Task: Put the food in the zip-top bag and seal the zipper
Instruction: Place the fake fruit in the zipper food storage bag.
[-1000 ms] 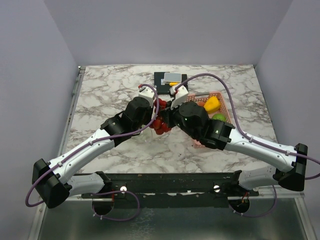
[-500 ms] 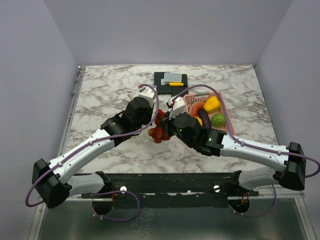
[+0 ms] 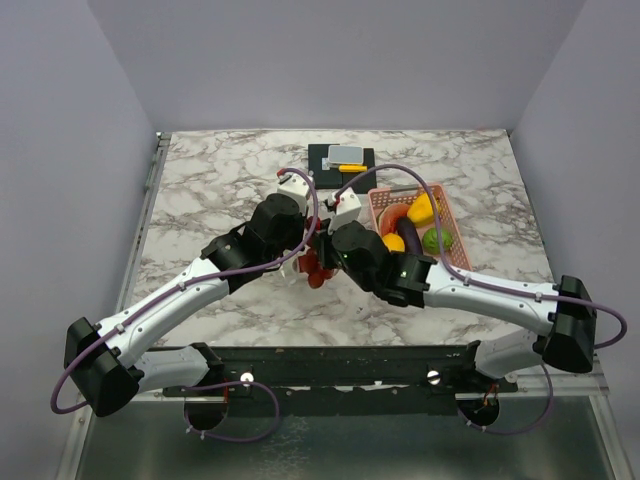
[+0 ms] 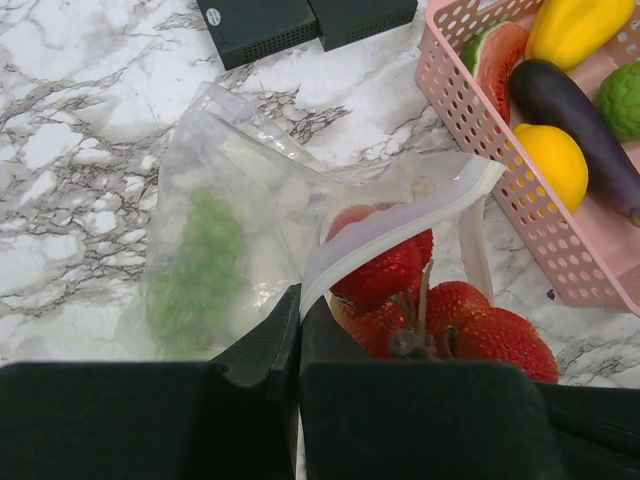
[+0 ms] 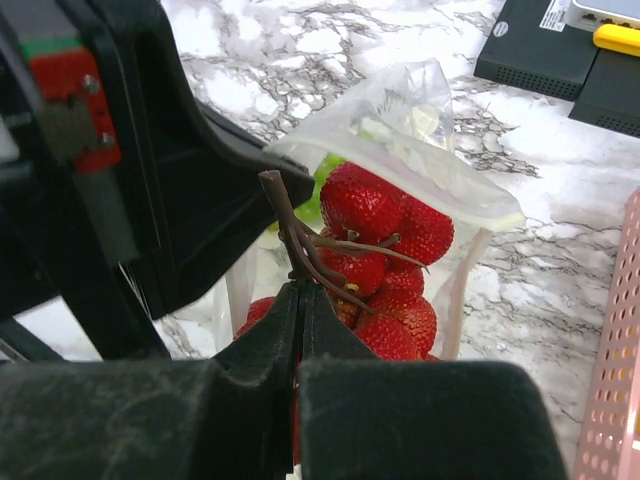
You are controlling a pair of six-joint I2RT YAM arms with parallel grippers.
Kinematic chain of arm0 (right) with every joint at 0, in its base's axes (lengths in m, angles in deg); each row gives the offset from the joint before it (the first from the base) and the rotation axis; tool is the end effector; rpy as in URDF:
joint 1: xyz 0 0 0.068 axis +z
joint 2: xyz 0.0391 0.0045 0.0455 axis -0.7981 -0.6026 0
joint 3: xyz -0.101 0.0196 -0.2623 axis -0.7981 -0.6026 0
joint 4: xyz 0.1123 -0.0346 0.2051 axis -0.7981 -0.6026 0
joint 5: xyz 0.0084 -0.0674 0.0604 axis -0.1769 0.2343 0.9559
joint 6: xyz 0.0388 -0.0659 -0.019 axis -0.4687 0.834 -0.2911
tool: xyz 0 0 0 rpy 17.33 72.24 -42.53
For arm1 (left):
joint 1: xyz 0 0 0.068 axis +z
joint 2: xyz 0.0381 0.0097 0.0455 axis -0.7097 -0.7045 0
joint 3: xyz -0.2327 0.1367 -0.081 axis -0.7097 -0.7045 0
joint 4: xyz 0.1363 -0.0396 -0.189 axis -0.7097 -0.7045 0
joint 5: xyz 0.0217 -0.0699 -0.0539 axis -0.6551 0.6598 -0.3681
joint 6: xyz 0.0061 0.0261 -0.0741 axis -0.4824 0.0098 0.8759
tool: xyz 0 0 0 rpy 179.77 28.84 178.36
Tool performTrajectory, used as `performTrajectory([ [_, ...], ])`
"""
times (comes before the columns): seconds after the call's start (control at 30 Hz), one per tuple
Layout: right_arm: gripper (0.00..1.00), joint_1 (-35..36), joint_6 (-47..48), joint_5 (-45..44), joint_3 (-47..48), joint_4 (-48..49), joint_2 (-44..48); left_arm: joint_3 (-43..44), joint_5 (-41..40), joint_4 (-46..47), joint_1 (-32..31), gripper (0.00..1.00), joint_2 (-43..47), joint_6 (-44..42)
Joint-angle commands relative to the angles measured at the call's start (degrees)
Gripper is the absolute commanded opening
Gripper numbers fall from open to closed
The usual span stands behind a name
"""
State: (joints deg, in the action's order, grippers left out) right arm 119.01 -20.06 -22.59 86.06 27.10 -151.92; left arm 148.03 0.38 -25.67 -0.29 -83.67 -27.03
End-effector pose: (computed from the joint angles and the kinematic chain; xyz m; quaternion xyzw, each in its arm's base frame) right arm 0.1580 0.2726 0.3289 -0.1566 0.7972 0.2289 0.5362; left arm 0.1943 -0.1659 0.3257 0.1594 0.8418 -0.1152 0.5027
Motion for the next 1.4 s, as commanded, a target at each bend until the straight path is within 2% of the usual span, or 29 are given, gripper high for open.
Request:
performTrajectory([
  [0.0, 0.01, 0.49, -2.63, -5.7, 6.09, -1.83, -3.65, -0.14, 2.11, 0.88, -0.21, 0.0, 0.87, -0.34],
  [0.23, 0.01, 0.38, -3.85, -11.42, 12.6, -5.83, -9.57, -0.07, 3.29, 0.89, -0.21, 0.0, 0.95, -0.46],
  [0.7, 0.01, -0.75, -5.33, -14.83, 7.65, -2.62, -11.99, -0.16, 2.13, 0.89, -0.23, 0.0, 1.48, -0.48],
  [0.87, 0.21, -1.16, -6.34, -14.86, 7.68, -4.69, -11.54, -0.16, 1.24, 0.95, -0.21, 0.0, 1.48, -0.46],
  [1.0, 0.43, -1.2, -6.83, -14.23, 7.51, -6.19, -9.74, -0.18, 0.61, 0.93, -0.2, 0.0, 1.32, -0.37],
  [1.37, 0.5, -1.19, -10.92, -7.88, 4.27, -11.78, -1.53, -0.16, 0.51, 0.75, -0.21, 0.0, 0.53, -0.2],
])
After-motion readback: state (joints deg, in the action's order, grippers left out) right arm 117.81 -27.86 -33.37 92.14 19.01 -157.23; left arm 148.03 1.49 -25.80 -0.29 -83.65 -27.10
